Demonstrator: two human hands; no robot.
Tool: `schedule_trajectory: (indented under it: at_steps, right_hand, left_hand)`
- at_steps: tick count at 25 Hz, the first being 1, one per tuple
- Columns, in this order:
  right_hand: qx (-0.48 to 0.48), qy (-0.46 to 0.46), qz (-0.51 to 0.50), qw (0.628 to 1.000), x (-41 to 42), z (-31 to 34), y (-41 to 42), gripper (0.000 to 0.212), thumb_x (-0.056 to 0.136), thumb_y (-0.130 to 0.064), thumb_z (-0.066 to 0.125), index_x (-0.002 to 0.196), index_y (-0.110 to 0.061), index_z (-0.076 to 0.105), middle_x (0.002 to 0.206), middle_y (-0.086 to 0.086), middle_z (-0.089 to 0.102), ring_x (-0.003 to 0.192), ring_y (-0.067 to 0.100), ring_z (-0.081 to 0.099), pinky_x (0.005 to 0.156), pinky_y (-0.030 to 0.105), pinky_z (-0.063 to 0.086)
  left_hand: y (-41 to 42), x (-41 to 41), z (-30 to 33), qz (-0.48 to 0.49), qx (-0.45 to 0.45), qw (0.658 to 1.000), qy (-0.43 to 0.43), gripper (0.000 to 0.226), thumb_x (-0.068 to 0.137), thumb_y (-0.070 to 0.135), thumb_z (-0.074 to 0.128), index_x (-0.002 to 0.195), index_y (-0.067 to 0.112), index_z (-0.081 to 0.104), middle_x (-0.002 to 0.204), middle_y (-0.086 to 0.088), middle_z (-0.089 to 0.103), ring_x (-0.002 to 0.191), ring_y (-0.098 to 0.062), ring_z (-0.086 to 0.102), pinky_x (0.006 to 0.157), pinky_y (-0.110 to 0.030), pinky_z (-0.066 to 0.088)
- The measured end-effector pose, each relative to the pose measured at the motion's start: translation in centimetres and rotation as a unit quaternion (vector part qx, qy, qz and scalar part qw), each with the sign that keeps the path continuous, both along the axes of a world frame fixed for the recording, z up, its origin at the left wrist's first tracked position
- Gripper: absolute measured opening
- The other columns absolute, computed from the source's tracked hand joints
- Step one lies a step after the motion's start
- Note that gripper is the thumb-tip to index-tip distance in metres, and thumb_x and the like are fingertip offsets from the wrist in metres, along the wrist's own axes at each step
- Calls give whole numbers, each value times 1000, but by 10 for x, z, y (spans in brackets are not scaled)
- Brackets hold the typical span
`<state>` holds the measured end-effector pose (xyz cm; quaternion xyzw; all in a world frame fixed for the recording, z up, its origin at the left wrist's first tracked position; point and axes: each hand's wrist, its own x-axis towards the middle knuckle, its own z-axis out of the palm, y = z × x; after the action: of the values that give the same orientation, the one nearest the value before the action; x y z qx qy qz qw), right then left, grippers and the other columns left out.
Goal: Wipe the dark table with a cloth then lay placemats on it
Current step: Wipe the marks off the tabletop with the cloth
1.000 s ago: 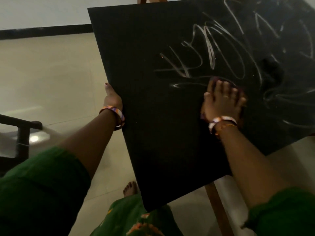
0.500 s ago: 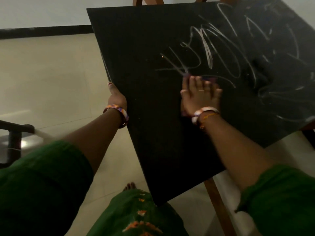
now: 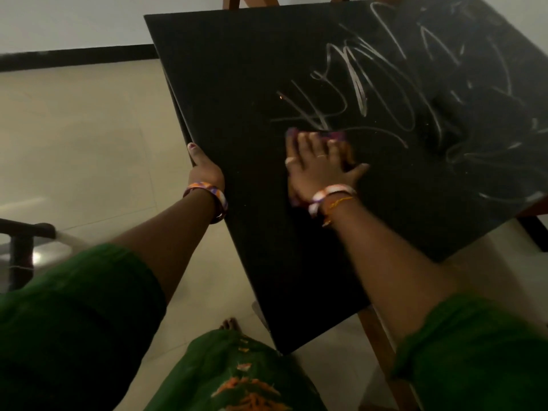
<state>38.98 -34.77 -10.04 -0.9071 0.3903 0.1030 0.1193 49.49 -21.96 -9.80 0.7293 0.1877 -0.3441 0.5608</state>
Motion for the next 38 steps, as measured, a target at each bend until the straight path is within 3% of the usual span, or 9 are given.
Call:
schedule_trajectory:
  at_steps: [5, 10, 13, 17, 21, 25, 29, 34, 38]
  right_hand:
    - [-32, 28, -228, 973, -70, 3, -65, 60, 97, -54, 18, 151, -33, 1, 159, -8, -4, 146, 22, -6, 106, 70, -7]
    - [-85, -54, 36, 994, 4, -18, 45, 67, 96, -54, 27, 151, -24, 8, 160, 1, 4, 146, 28, 1, 114, 51, -9]
    - [-53, -44, 105, 992, 36, -14, 33, 62, 97, -53, 24, 151, -29, 6, 160, -4, 3, 146, 24, 0, 115, 49, -9]
    - [-74, -4, -76, 994, -16, -12, -82, 62, 98, -52, 20, 152, -26, 6, 160, -1, 3, 146, 26, 2, 116, 51, -6]
    - [-54, 9, -242, 969, -60, -3, -107, 63, 99, -49, 21, 152, -21, 7, 160, 4, 3, 146, 30, 2, 116, 53, -3]
    - [-63, -61, -37, 995, 17, -19, -9, 64, 98, -50, 26, 152, -21, 9, 160, 3, 5, 146, 30, 3, 116, 46, -1]
    - [-36, -72, 114, 990, 59, -15, 37, 55, 100, -43, 20, 151, -28, 8, 160, -4, 4, 146, 24, 1, 116, 46, -5]
    - [-110, 16, -99, 989, -21, -21, -89, 55, 100, -27, 20, 152, -26, 3, 160, 2, 0, 145, 32, 1, 114, 58, 1]
    - [-73, 7, -219, 973, -39, -14, -70, 56, 102, -31, 26, 152, -25, 3, 160, 1, -3, 146, 30, -2, 115, 56, -2]
  left_hand:
    - [-2, 3, -2, 3, 3, 1000, 2, 70, 96, 56, 9, 126, 7, 50, 90, -6, 48, 73, -15, 45, 73, -27, 32]
    - [-3, 4, -5, 13, -6, 1000, 7, 73, 95, 59, 10, 125, 8, 52, 103, -9, 58, 92, -21, 54, 81, -31, 35]
    - [-2, 3, -7, 8, -9, 1000, 5, 72, 94, 59, 10, 124, 8, 51, 106, -9, 56, 93, -20, 50, 82, -32, 36]
    - [-3, 4, -8, 7, 11, 1000, 1, 71, 95, 58, 10, 127, 7, 49, 106, -7, 55, 88, -18, 47, 78, -28, 34]
    - [-3, 6, -6, 12, 8, 1000, 17, 70, 94, 60, 11, 117, 8, 54, 76, -3, 49, 66, -13, 45, 56, -25, 30]
    - [-5, 7, -5, 17, 13, 1000, 10, 71, 95, 58, 10, 118, 8, 54, 83, -5, 53, 69, -15, 46, 73, -31, 32]
    - [-5, 5, -2, 8, 25, 1000, 1, 70, 95, 57, 9, 115, 7, 55, 78, -6, 50, 69, -16, 47, 69, -29, 34]
    - [-6, 5, -3, 11, 34, 999, -4, 71, 96, 55, 9, 124, 5, 51, 87, -6, 50, 78, -16, 47, 71, -23, 34]
    - [-6, 6, -2, 9, 33, 999, 3, 71, 96, 56, 9, 117, 6, 55, 81, -6, 53, 67, -15, 46, 60, -25, 32]
